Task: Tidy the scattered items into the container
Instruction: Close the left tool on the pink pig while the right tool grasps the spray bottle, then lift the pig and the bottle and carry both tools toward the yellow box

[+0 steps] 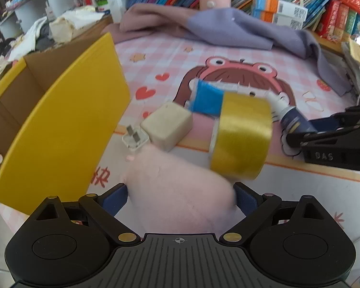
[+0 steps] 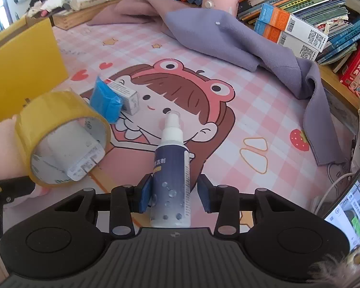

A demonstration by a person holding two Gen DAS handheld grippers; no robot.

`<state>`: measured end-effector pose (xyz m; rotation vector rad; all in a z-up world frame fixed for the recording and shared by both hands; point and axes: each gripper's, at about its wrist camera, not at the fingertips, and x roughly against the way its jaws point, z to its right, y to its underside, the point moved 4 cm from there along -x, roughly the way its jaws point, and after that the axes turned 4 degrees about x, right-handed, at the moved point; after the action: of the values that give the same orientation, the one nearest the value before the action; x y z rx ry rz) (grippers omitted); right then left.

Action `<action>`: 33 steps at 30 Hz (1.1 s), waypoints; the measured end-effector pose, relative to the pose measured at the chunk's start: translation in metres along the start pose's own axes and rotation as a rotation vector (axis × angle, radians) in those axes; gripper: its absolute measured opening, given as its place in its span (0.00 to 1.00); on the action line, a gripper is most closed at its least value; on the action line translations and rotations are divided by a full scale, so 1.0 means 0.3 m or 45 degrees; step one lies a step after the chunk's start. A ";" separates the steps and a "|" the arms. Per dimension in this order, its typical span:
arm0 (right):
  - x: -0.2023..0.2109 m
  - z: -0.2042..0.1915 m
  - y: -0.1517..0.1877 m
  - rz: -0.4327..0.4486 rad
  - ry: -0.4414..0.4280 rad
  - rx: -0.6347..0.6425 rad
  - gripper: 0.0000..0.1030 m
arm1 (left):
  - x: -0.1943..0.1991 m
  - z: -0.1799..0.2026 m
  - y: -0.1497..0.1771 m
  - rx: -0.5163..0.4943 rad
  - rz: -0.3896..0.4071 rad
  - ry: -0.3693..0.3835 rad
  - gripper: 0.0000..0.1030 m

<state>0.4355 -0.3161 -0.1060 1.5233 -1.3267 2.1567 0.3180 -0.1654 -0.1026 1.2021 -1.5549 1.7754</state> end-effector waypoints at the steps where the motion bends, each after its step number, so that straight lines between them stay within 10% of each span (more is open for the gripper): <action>1: -0.001 0.001 0.003 -0.001 -0.002 -0.005 0.37 | -0.002 -0.007 0.006 0.010 0.002 0.006 0.93; 11: 0.000 -0.003 0.012 0.025 -0.028 -0.046 0.30 | -0.005 -0.039 0.036 0.057 -0.027 0.125 0.70; 33: 0.248 -0.107 0.099 0.141 -0.073 -0.300 0.29 | 0.194 -0.114 0.089 -0.062 0.077 0.271 0.68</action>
<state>0.3627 -0.3336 -0.0630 1.4604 -1.6533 1.9461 0.2574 -0.1496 -0.0659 0.9193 -1.5148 1.8263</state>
